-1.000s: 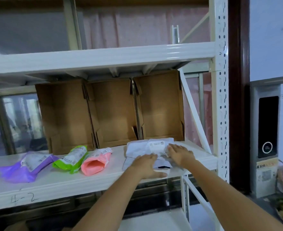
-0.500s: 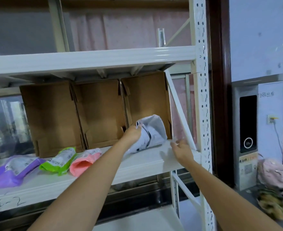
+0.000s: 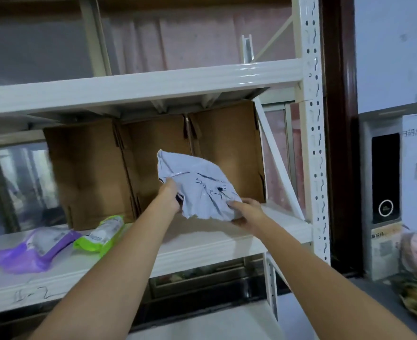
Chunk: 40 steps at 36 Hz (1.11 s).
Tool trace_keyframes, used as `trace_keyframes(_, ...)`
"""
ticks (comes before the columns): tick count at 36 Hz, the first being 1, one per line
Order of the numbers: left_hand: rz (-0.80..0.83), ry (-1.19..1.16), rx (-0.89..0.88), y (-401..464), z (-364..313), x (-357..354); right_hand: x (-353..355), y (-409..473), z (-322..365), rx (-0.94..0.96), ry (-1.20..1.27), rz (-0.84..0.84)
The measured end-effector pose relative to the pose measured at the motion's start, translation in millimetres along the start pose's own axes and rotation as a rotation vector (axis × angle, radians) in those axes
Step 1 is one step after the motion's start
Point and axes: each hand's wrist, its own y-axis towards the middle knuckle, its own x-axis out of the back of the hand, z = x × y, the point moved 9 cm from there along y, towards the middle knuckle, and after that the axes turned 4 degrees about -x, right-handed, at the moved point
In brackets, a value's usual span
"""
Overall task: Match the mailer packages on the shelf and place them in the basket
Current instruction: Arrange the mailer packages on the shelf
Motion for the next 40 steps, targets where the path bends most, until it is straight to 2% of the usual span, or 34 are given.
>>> trace_keyframes(3, -0.05, 0.033, 0.034, -1.9, 21.8, 23.1, 24.1, 17.8, 7.4, 0.041, -0.055, -0.172)
trace_keyframes(7, 0.018, 0.01, 0.147, -13.0, 70.7, 32.3, 41.8, 35.7, 19.1, 0.099, -0.265, -0.248)
trace_keyframes(9, 0.145, 0.051, 0.278, -30.5, 92.1, 29.5, 46.8, 45.9, 19.7, 0.125, -0.351, -0.267)
trace_keyframes(11, 0.322, 0.28, 0.38, -49.2, 103.9, 26.1, 55.4, 57.3, 21.5, 0.15, -0.436, -0.324)
trace_keyframes(14, 0.673, 0.575, 0.518, -78.2, 110.3, 18.6, 61.0, 76.2, 26.8, 0.179, -0.6, -0.383)
trace_keyframes(15, 0.785, 0.65, 0.529, -89.6, 107.4, 14.1, 59.0, 80.0, 30.8, 0.195, -0.682, -0.39)
trace_keyframes(17, 0.896, 0.778, 0.439, -99.1, 93.0, 6.7, 47.9, 85.5, 40.0, 0.249, -0.832, -0.352)
trace_keyframes(21, 0.803, 0.737, 0.059, -91.9, 37.2, -14.7, 14.0, 97.9, 63.0, 0.401, -1.215, -0.236)
trace_keyframes(25, 0.577, 0.561, -0.274, -76.4, -30.1, -31.8, -18.1, 73.9, 82.7, 0.483, -1.275, -0.276)
trace_keyframes(28, 0.37, 0.748, -0.485, -51.5, -54.8, -35.7, -43.3, 43.8, 63.1, 0.482, -1.358, -0.27)
trace_keyframes(30, 0.306, 1.063, -0.655, -29.5, -53.7, -41.5, -55.5, 31.4, 25.6, 0.374, -1.494, -0.157)
trace_keyframes(32, 0.33, 1.442, -0.671, -8.8, -28.6, -47.0, -58.0, 23.8, -13.7, 0.25, -1.598, -0.034)
trace_keyframes(33, 0.372, 1.545, -0.607, 5.1, -9.6, -46.6, -54.8, 21.4, -27.6, 0.209, -1.634, -0.006)
trace_keyframes(36, 0.47, 1.634, -0.465, 23.9, 37.3, -45.1, -46.1, 17.6, -41.8, 0.242, -1.733, -0.004)
trace_keyframes(40, 0.482, 1.687, -0.434, 34.8, 87.2, -34.2, -39.5, 20.6, -37.0, 0.295, -1.792, 0.029)
